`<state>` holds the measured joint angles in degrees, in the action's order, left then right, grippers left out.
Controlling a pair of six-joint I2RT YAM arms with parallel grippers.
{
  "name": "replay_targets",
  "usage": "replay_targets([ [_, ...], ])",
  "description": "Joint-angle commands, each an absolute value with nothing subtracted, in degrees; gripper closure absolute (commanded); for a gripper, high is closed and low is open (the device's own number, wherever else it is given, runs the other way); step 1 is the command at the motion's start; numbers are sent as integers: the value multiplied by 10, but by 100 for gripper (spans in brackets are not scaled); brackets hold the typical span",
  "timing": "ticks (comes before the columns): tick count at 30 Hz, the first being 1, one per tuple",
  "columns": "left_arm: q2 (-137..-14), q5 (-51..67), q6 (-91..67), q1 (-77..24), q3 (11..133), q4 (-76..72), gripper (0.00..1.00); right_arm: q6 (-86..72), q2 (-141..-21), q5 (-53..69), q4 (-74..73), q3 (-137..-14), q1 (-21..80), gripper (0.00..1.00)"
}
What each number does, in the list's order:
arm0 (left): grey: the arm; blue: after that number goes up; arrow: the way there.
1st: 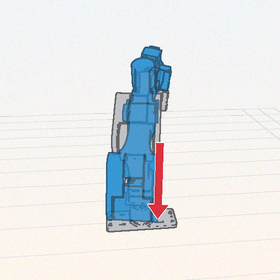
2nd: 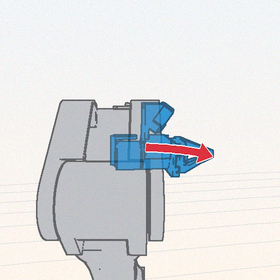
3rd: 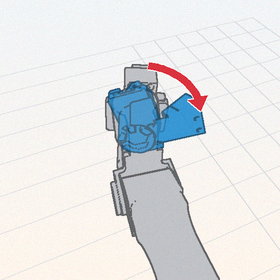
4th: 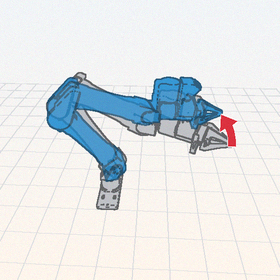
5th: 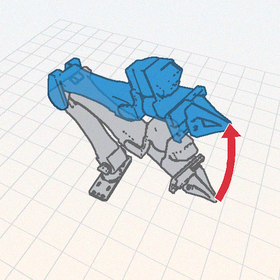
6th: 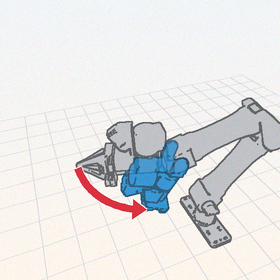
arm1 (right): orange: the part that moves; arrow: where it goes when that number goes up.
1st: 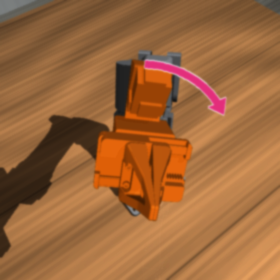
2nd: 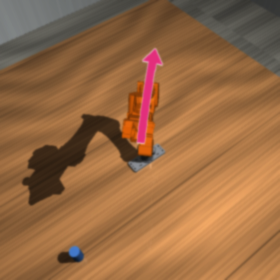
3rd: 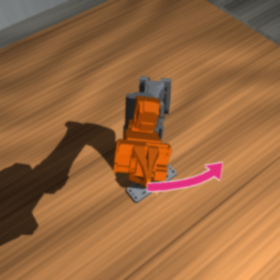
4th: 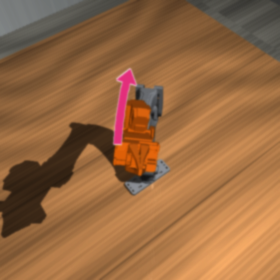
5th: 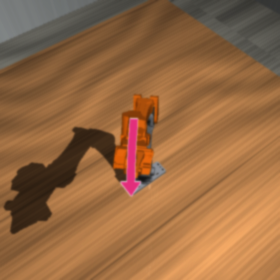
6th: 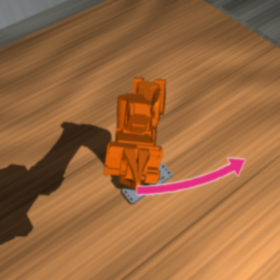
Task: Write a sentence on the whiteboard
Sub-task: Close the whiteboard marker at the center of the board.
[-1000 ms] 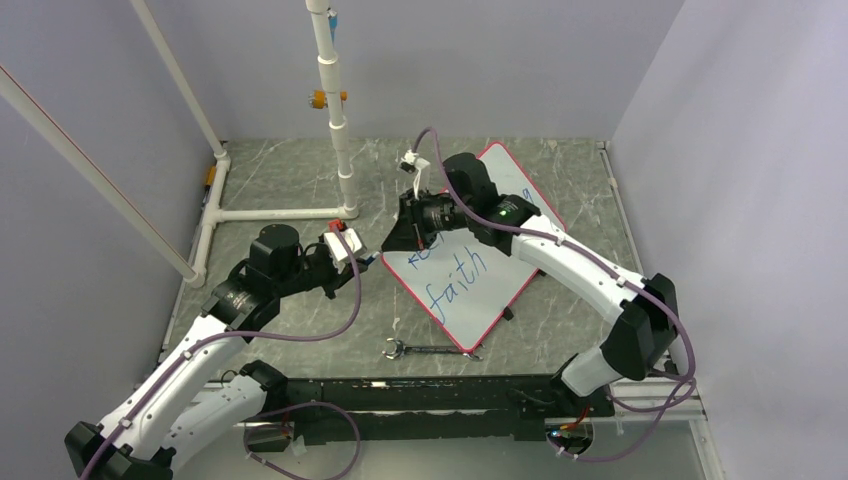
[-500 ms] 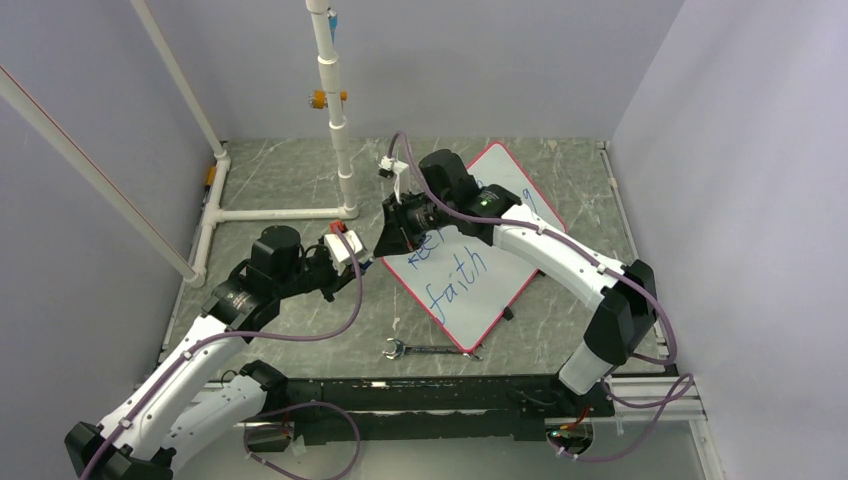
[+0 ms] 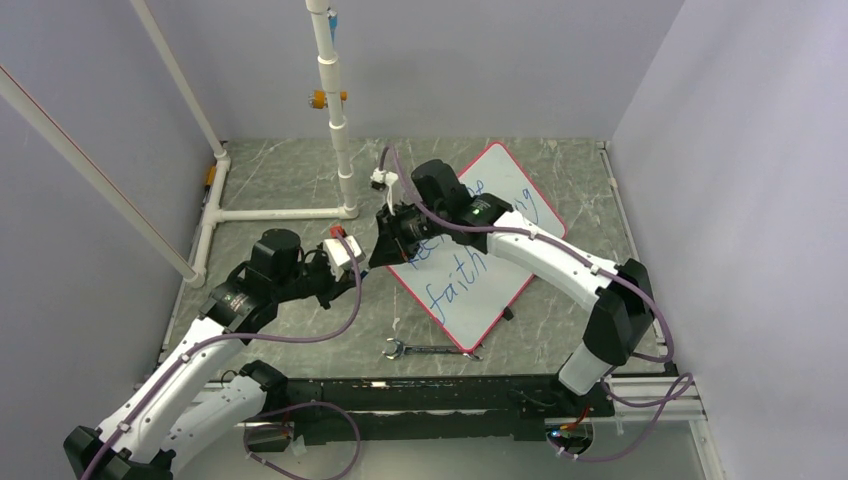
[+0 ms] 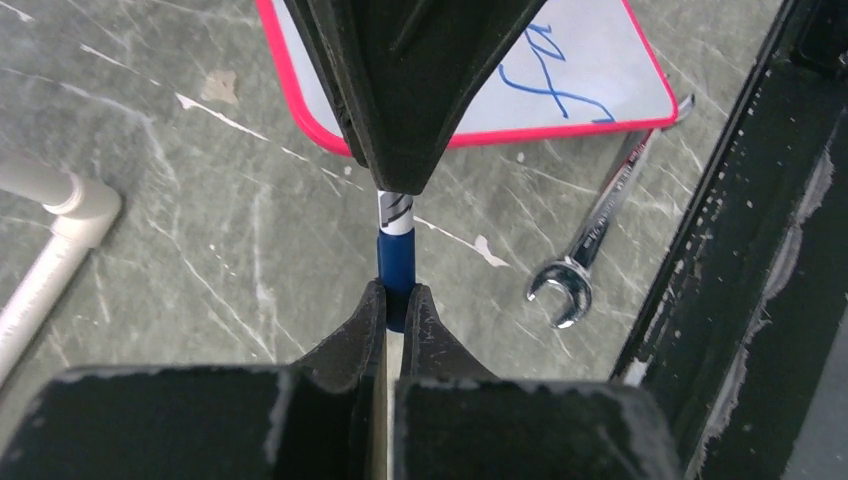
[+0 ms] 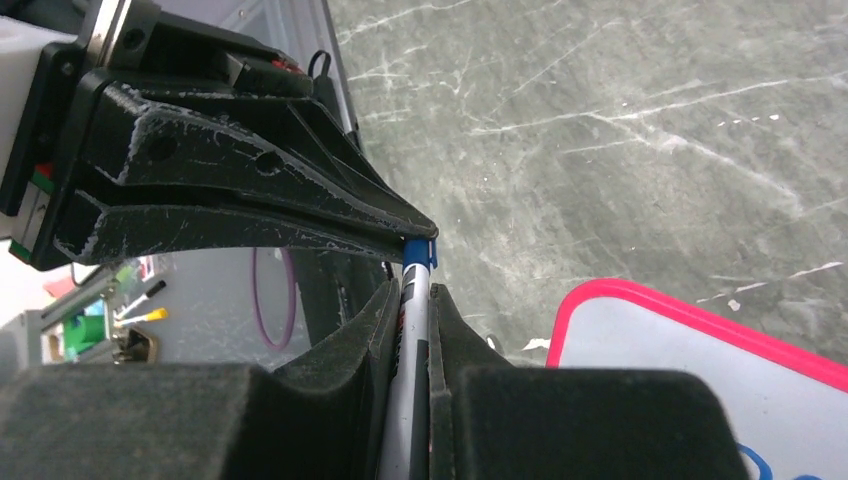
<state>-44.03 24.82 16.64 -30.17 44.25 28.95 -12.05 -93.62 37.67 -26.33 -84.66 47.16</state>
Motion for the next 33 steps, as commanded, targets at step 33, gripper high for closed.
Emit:
replay_targets([
  [33,-424,302,174,-300,463,213,77,1,-868,323,-202,-792,528,100],
])
